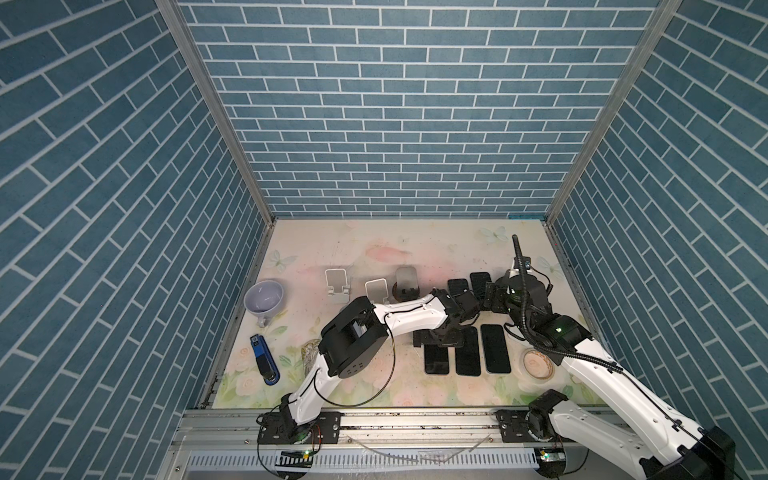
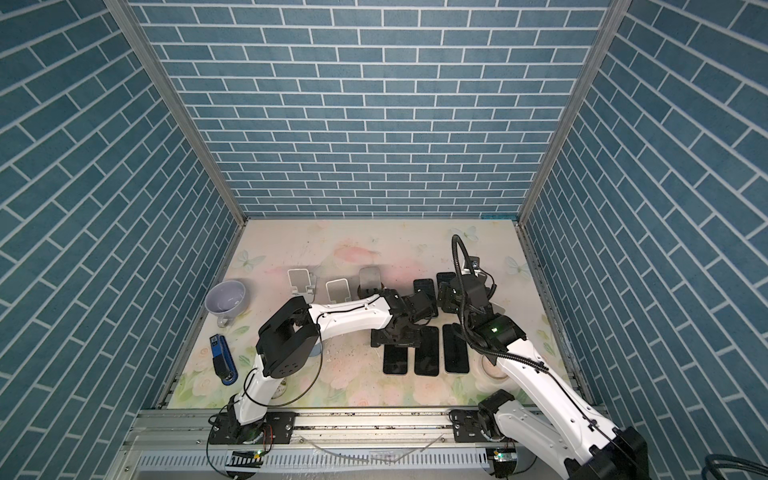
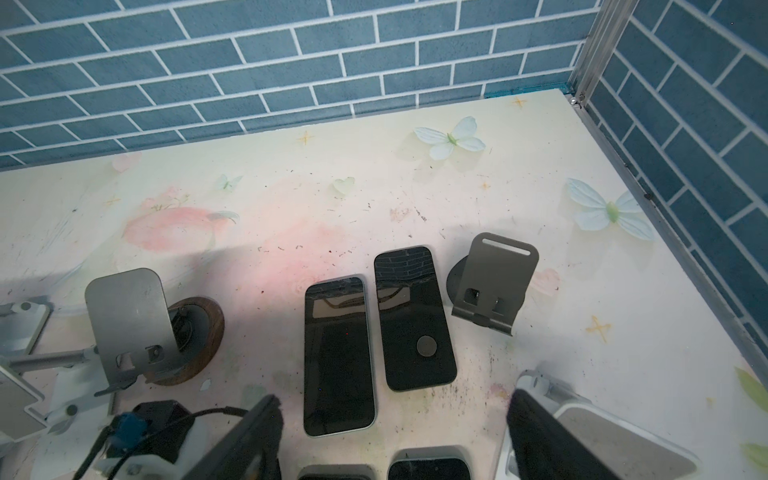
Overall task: Remove the phone from the phone stand
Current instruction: 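Open the left gripper and draw it back while the right gripper withdraws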
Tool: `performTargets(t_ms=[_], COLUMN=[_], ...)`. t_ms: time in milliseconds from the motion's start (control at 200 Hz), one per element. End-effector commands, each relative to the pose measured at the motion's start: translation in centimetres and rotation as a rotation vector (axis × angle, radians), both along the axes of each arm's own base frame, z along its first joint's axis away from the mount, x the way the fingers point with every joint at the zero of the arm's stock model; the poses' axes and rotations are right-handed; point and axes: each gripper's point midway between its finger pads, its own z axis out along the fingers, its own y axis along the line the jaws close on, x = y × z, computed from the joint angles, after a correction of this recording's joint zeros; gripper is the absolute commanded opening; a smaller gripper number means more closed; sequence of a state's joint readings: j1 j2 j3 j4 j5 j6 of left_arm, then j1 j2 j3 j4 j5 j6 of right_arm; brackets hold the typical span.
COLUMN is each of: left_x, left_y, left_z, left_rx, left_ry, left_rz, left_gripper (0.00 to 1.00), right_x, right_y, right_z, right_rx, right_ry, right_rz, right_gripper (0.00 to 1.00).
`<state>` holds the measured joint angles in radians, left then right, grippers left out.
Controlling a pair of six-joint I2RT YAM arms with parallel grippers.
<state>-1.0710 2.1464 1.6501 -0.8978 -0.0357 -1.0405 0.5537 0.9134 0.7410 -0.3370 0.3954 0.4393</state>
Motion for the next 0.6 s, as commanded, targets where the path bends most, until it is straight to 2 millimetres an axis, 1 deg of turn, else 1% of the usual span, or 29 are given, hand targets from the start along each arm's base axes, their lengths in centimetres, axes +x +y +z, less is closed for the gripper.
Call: performTargets(t_ms=[0, 135, 210, 290, 350, 395, 415, 500, 590], left_x=[1.3, 2.3, 3.1, 4.2, 5.1, 5.6, 5.9, 6.7, 7.2], left_y=[0.8, 0.8, 1.5, 2.9, 4.3, 5.2, 5.6, 7.1, 8.8], left_z=[3.8, 7.3, 9.4, 12.0, 14.0, 15.5, 16.2, 18.7, 20.3], left_rx=[-0.006, -0.067, -0.085, -0.055, -0.008, 0.025, 0.037, 0.079, 0.106], left_ry=[-0.135, -0.277, -0.367, -0.479, -0.563, -0.620, -0.646, -0.751, -0.815], left_rz=[-0.025, -0.047, -0.054, -0.066, -0.072, -0.074, -0.076, -0.092, -0.115], left_gripper=[1.00, 1.00, 1.00, 1.00, 1.00, 1.00, 1.00, 1.00, 1.00], right_x=[0.1, 0.6, 1.0, 1.4, 1.8, 2.1, 2.2, 2.7, 3.0], right_y=[0.2, 0.6, 0.7, 0.2, -0.3, -0.4, -0.5, -1.5, -3.0], right_z=[0.0, 0.0, -0.1, -0.2, -0.2, -0.3, -0.4, -0.4, 0.0], right_rx=[-0.013, -0.016, -0.039, -0.077, -0.099, -0.111, -0.118, -0.152, -0.174], right_ry=[0.013, 0.031, 0.054, 0.082, 0.089, 0.096, 0.100, 0.108, 0.090], right_rz=[0.017, 0.030, 0.034, 0.023, 0.009, 0.017, 0.013, -0.011, -0.056], right_gripper=[0.86, 0.86, 0.86, 0.88, 0.90, 0.95, 0.98, 0.98, 0.99])
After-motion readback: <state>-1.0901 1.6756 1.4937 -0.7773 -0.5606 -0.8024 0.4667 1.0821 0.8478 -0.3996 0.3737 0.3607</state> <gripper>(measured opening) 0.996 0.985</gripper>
